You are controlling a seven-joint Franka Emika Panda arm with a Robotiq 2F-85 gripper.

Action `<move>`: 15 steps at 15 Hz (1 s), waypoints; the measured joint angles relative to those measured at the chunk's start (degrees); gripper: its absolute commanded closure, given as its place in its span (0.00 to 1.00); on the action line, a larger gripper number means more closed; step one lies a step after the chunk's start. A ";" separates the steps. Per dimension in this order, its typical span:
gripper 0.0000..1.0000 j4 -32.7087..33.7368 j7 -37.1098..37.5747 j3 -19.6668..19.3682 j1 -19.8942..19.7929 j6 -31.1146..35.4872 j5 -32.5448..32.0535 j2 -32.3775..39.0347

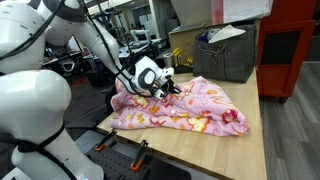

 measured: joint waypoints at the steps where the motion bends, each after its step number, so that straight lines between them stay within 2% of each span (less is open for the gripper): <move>1: 0.72 -0.27 0.05 0.01 0.19 -0.18 0.14 -0.46; 3: 0.69 -1.36 0.09 0.24 0.42 -0.72 0.16 -2.43; 8: 0.33 -8.11 -0.21 1.98 1.20 -3.12 -0.64 -14.10; 12: 0.03 -14.11 -1.48 1.06 4.67 -11.37 -0.68 -25.62; 15: 0.00 -17.40 -1.45 -1.92 8.29 -18.54 -2.06 -33.53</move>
